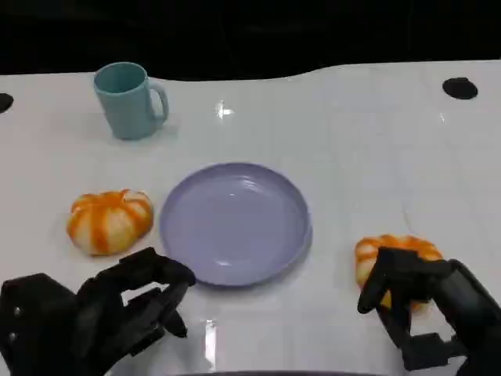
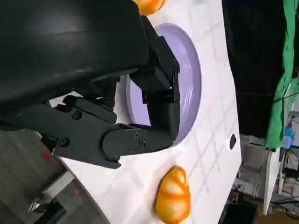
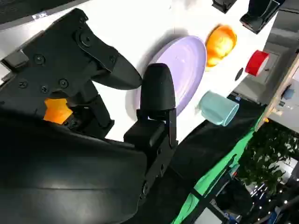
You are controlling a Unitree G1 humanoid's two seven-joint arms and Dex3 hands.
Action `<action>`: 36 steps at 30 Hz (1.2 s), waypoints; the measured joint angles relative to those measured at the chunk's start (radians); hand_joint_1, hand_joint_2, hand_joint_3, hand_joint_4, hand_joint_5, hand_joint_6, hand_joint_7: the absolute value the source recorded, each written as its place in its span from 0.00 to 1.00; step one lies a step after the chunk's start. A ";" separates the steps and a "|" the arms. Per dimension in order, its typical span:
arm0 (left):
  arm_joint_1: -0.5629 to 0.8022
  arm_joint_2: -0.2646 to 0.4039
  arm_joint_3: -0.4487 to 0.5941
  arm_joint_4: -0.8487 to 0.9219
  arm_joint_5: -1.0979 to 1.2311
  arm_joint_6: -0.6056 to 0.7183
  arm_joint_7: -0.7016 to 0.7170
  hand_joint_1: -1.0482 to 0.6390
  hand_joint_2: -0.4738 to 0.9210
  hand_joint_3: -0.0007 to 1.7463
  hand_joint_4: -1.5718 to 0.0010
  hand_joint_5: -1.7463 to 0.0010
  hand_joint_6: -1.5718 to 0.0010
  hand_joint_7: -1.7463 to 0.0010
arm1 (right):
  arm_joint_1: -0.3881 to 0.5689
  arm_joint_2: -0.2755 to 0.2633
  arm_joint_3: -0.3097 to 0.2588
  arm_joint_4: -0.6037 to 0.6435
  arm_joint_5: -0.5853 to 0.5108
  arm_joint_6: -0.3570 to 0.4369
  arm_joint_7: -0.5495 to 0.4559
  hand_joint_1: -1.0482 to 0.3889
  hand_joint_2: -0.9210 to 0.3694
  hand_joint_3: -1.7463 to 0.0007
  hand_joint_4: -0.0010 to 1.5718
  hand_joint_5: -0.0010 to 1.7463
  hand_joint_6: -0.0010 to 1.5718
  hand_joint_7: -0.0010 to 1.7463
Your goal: Grasp the bread from the table and place it into the plate.
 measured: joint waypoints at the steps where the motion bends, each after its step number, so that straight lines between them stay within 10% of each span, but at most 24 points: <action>1: 0.000 0.000 0.000 0.000 0.000 0.000 0.000 0.36 1.00 0.24 0.61 0.01 0.59 0.27 | 0.000 0.000 0.000 0.000 0.000 0.000 0.000 0.60 0.42 0.25 0.61 1.00 0.51 0.85; 24: 0.001 0.000 -0.002 -0.009 0.002 0.000 0.000 0.36 1.00 0.25 0.62 0.01 0.59 0.27 | 0.006 0.000 0.000 -0.004 0.010 0.001 0.006 0.62 0.43 0.25 0.59 1.00 0.51 0.83; 30: 0.001 0.000 -0.003 -0.009 0.004 0.000 0.001 0.37 1.00 0.25 0.62 0.01 0.60 0.27 | 0.007 0.000 -0.003 -0.005 0.021 -0.002 0.008 0.67 0.45 0.27 0.50 0.90 0.47 0.64; 36: 0.001 0.000 -0.003 -0.009 0.004 0.000 0.001 0.37 1.00 0.25 0.62 0.01 0.60 0.27 | 0.006 -0.021 -0.006 -0.041 -0.064 -0.019 -0.024 0.57 0.31 0.61 0.30 0.61 0.37 0.35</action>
